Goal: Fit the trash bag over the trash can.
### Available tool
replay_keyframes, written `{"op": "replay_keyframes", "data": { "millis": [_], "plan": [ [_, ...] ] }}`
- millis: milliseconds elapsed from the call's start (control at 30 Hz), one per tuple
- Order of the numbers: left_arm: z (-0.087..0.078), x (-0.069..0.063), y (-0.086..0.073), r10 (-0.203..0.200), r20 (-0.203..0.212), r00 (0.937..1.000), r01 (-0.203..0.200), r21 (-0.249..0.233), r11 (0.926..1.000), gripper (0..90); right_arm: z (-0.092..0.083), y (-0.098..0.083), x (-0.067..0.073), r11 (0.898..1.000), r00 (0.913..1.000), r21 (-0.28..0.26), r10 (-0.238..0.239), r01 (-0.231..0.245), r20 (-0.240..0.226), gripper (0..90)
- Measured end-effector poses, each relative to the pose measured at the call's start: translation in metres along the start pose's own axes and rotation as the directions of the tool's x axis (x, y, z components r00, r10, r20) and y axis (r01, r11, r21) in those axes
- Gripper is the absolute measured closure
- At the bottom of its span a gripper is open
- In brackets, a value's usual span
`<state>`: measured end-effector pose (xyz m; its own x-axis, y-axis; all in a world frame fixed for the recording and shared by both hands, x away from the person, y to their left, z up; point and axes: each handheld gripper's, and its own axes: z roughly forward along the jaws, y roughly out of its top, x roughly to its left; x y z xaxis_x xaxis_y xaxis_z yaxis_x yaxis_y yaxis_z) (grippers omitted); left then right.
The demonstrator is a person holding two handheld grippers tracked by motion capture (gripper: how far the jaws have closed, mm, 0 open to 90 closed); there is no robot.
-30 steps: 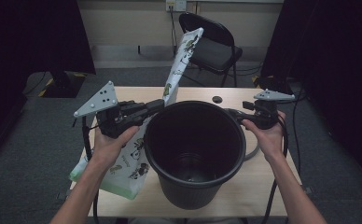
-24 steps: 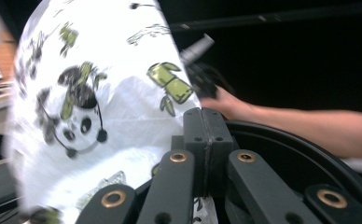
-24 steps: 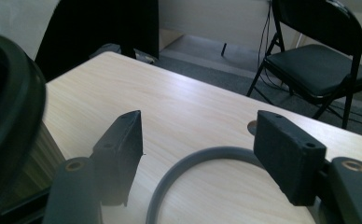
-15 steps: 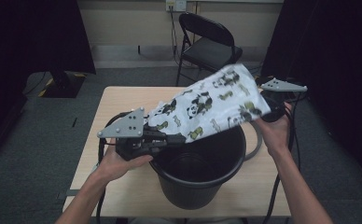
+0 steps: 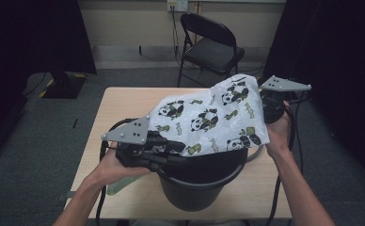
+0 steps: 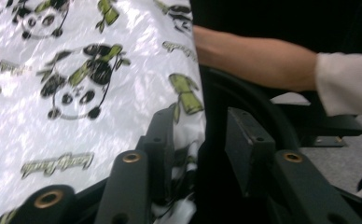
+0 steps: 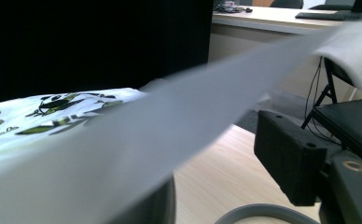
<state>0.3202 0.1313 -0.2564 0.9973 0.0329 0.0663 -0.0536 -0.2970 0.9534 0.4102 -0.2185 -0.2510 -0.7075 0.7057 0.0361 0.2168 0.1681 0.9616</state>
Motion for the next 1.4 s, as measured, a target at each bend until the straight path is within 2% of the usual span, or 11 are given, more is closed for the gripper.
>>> {"op": "replay_keyframes", "data": {
  "millis": [200, 267, 333, 433, 467, 533, 767, 1000, 1133, 1233, 1400],
  "plan": [
    [-0.012, 0.001, 0.008, -0.003, -0.009, 1.0, 0.002, -0.075, 0.9972, 54.7, 0.001, -0.001, 0.003, 1.0, 1.0, -0.006, -0.004, 0.004, -0.004, 32.2],
    [-0.018, 0.005, 0.012, -0.024, 0.014, 0.9996, 0.026, -0.135, 0.9905, 55.0, 0.0, -0.002, 0.004, 1.0, 0.9999, -0.008, -0.013, 0.013, -0.008, 32.1],
    [-0.022, 0.014, 0.014, -0.043, -0.018, 0.9989, 0.038, -0.203, 0.9785, 54.1, 0.0, -0.002, 0.006, 1.0, 0.9998, -0.017, -0.018, 0.018, -0.012, 32.1],
    [-0.02, 0.024, 0.012, -0.084, -0.096, 0.9919, 0.064, -0.195, 0.9788, 51.0, 0.001, -0.002, 0.007, 0.999, 0.9996, -0.023, -0.022, 0.022, -0.018, 32.1],
    [-0.009, 0.04, 0.003, -0.178, -0.105, 0.9785, 0.167, -0.103, 0.9806, 50.8, 0.002, -0.001, 0.009, 0.999, 0.9992, -0.029, -0.028, 0.027, -0.029, 32.1],
    [-0.005, 0.043, -0.001, -0.179, -0.121, 0.9764, 0.172, -0.063, 0.9831, 53.8, 0.002, -0.001, 0.011, 0.999, 0.9991, -0.026, -0.034, 0.033, -0.026, 32.2],
    [-0.003, 0.048, -0.013, -0.187, -0.1, 0.9772, 0.188, -0.008, 0.9822, 55.5, -0.004, -0.001, 0.003, 0.999, 0.9996, -0.025, -0.028, 0.028, 0.007, 32.6],
    [-0.004, 0.043, -0.011, -0.153, -0.057, 0.9866, 0.156, 0.043, 0.9869, 54.4, -0.008, 0.005, -0.001, 0.999, 0.9999, -0.047, -0.002, 0.002, 0.011, 33.1],
    [-0.004, 0.042, -0.011, -0.145, -0.036, 0.9887, 0.147, 0.034, 0.9886, 55.4, -0.001, 0.009, 0.004, 0.999, 0.9974, -0.045, 0.004, -0.008, -0.072, 34.0],
    [-0.005, 0.042, -0.013, -0.145, -0.034, 0.9889, 0.145, 0.012, 0.9893, 55.0, 0.014, 0.003, 0.01, 0.999, 0.9898, 0.053, -0.004, 0.012, -0.142, 34.5],
    [-0.012, 0.044, -0.017, -0.164, -0.061, 0.9845, 0.162, -0.033, 0.9862, 52.4, 0.021, -0.003, 0.008, 0.996, 0.9907, 0.091, -0.007, 0.02, -0.136, 40.7]
  ]
}}
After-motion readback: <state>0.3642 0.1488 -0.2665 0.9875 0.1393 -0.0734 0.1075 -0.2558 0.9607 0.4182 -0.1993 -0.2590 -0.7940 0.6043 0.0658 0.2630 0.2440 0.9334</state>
